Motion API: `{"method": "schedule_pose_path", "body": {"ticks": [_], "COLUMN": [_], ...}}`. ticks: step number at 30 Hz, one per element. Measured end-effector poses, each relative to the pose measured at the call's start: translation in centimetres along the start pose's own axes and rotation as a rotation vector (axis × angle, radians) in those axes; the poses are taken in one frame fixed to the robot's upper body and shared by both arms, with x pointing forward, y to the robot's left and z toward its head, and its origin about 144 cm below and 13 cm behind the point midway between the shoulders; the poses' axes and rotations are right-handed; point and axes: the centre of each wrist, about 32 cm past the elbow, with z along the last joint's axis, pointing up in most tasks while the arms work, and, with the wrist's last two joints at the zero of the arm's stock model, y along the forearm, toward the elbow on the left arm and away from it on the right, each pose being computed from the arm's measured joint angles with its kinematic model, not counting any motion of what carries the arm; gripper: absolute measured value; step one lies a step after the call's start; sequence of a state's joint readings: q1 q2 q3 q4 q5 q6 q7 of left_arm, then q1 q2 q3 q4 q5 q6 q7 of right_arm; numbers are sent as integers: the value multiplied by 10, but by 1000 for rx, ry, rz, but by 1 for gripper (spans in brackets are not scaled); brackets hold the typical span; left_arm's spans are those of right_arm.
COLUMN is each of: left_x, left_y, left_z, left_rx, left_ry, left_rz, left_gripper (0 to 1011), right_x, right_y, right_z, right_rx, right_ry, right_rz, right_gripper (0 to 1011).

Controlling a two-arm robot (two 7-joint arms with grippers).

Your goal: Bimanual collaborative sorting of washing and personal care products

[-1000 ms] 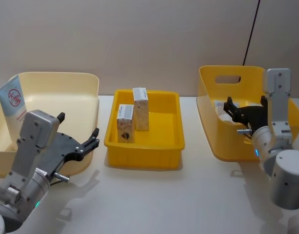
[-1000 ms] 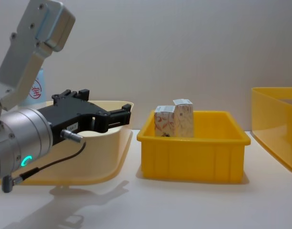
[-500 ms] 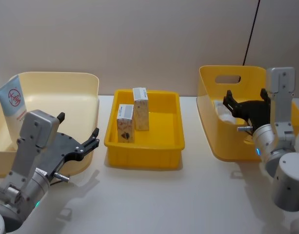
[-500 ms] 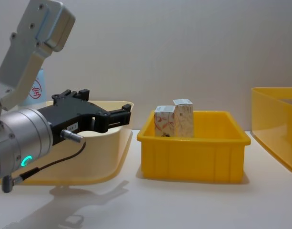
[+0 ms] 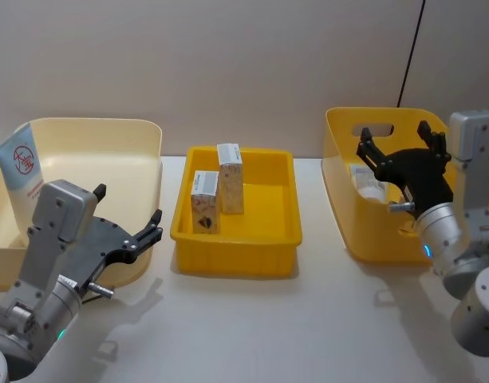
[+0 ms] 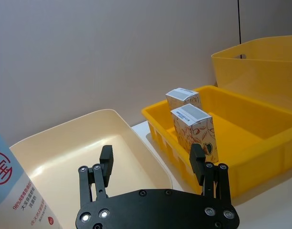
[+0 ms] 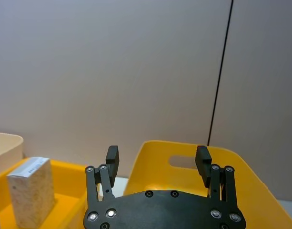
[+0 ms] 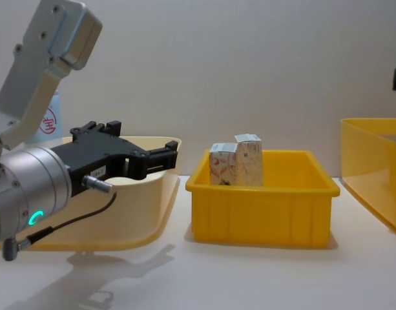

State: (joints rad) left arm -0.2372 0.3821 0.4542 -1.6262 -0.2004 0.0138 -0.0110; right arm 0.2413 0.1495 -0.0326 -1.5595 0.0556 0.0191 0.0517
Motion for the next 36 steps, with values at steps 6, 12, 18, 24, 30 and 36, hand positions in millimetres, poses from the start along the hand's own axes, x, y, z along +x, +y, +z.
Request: {"method": "schedule_pose_path", "body": {"ticks": [6, 12, 18, 24, 30, 36], "left_x": [0, 0, 0, 0, 0, 0], "left_y": [0, 0, 0, 0, 0, 0], "left_z": [0, 0, 0, 0, 0, 0], "left_rx": [0, 0, 0, 0, 0, 0], "left_ry": [0, 0, 0, 0, 0, 0], "left_rz": [0, 0, 0, 0, 0, 0], "left_gripper": [1002, 1002, 1002, 1002, 1002, 1002], "right_x": [1, 0, -4, -12, -19, -28], "right_y": [-4, -7, -16, -34, -51, -71], "right_z": [1, 0, -3, -8, -12, -17], "right_rx": [44, 40, 23, -14, -47, -93], "right_ry": [2, 4, 13, 33, 54, 83], "right_rz": [31, 39, 68, 125, 175, 234], "right_gripper": [1001, 1001, 1001, 1001, 1001, 1001]}}
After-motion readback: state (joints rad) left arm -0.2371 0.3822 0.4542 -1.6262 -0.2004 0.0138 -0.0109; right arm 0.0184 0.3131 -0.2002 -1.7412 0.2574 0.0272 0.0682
